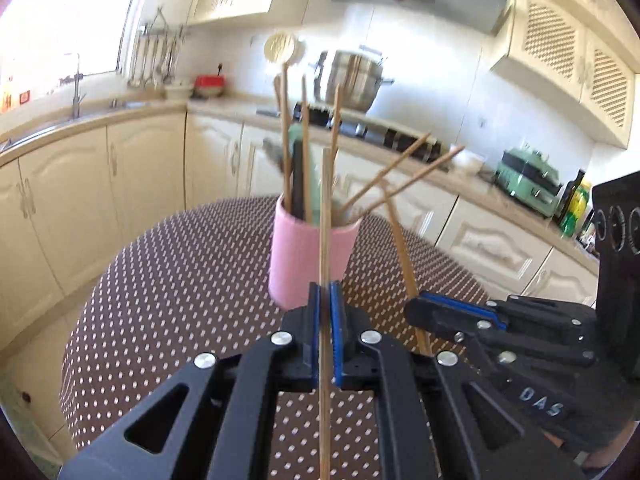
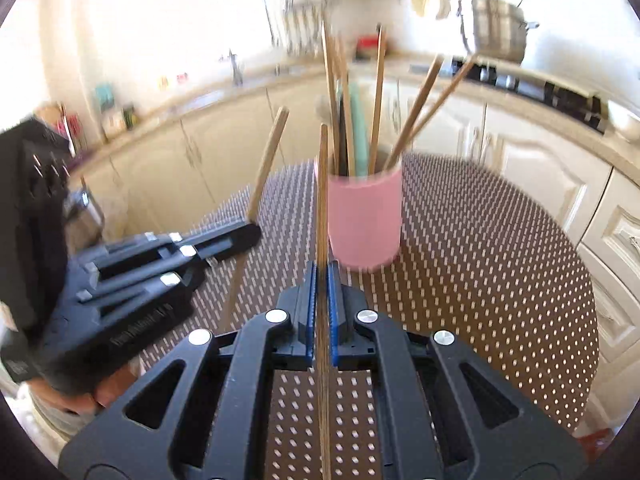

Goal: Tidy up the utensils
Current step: 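Lift both chopsticks upright over the pink cup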

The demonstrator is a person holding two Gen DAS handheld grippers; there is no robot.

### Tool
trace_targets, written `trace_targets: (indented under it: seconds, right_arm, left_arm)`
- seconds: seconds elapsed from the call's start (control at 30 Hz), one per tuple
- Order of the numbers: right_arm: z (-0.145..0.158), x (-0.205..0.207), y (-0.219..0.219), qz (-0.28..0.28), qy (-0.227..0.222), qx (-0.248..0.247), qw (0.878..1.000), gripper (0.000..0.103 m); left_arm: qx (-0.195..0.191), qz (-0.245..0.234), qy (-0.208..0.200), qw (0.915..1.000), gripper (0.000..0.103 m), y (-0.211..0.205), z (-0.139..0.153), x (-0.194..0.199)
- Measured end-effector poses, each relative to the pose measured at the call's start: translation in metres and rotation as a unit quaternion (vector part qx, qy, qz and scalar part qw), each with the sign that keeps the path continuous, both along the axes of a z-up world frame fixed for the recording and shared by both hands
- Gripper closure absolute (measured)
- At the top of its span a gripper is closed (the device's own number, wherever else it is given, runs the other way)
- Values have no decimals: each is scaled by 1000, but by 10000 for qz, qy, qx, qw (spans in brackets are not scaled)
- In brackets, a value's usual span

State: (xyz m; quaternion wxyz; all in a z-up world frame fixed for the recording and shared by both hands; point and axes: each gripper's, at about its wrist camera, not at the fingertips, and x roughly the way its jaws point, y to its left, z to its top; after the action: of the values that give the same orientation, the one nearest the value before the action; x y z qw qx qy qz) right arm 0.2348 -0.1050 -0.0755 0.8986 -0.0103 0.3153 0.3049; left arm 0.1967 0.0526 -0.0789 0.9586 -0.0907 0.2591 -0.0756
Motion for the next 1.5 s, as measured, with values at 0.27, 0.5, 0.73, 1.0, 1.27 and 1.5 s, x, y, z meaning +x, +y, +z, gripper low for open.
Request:
trace_targets:
  seconds: [0.27,0.5,0.73,1.0,1.27,1.5]
  right_arm:
    - [42,-7,-4,-240,-932,541,9939,97]
    - [68,3,-5,-304,-1302,700,9886,97]
    - [105,19,-5,-445,-1701,856,9807,97]
    - [121,37,-4,-580,-2043,946,9726,97]
    - [106,59,1,-628,-1935,917,9748,97]
    - [94,66,5,-590,-1761,856,9789,97]
  left_arm:
    - [-2,53,-739,9973,98,-13,36,0]
    - [-11,152,-1507,9885,98,-22,69,14]
    - [-37,412,-2266,9731,98,-22,97,29]
    - [-166,738,-2856,9554,98,-19,108,48]
    - [-160,908,-2823,9549,98,-16,94,78]
    - [-100,879,-2537,9632,98,-17,74,93]
